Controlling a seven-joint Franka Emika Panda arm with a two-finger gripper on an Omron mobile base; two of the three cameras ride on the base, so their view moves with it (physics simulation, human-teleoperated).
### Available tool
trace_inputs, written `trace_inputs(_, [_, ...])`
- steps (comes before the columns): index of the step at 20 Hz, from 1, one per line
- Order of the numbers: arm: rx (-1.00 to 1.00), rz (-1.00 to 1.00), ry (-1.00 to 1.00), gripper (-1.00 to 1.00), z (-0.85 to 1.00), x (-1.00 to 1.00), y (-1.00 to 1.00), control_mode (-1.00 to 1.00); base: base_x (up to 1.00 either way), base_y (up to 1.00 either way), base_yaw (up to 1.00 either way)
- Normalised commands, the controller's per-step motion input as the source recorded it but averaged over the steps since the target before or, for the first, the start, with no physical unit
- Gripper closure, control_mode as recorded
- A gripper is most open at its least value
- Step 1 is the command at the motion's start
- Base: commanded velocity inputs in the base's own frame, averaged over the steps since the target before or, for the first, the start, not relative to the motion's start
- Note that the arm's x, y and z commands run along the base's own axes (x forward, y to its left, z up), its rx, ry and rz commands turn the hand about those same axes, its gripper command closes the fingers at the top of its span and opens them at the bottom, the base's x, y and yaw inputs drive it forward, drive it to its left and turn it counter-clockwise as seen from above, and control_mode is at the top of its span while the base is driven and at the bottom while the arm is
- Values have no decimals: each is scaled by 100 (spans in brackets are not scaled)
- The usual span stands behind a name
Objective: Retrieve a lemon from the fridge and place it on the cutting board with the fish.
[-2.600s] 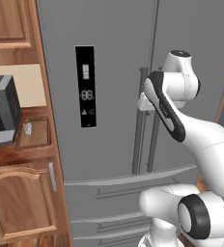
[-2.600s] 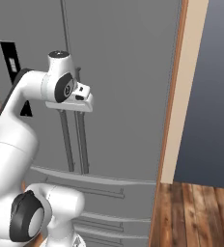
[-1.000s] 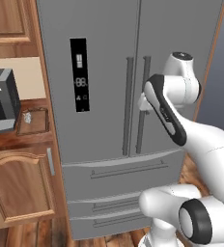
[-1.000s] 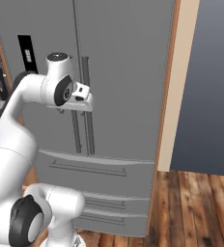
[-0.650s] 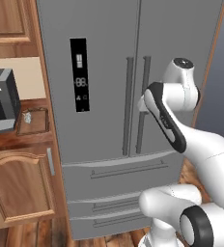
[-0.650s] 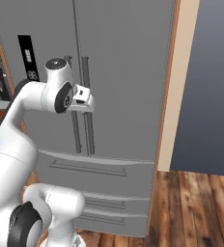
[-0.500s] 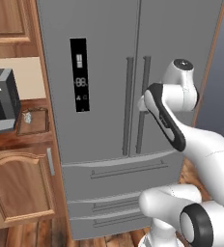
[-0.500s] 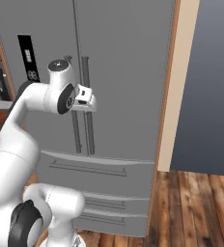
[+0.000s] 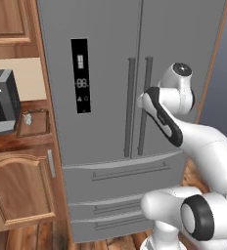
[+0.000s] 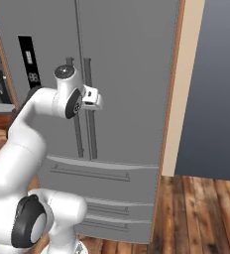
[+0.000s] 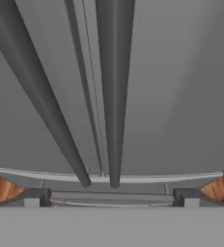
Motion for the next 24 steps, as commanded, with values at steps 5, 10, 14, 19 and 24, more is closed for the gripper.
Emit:
trace_inputs(5, [0, 0, -1, -100, 0, 25, 0, -100, 0, 0, 0])
trace_inputs(10, [0, 0, 0, -100, 0, 28, 0, -100, 0, 0, 0])
trace_inputs(14, [0, 0, -3, -100, -6, 40, 0, -100, 0, 0, 0])
trace_inputs(19, [0, 0, -3, -100, -5, 43, 0, -100, 0, 0, 0])
trace_inputs(24, [0, 0, -9, -100, -7, 30, 0, -100, 0, 0, 0])
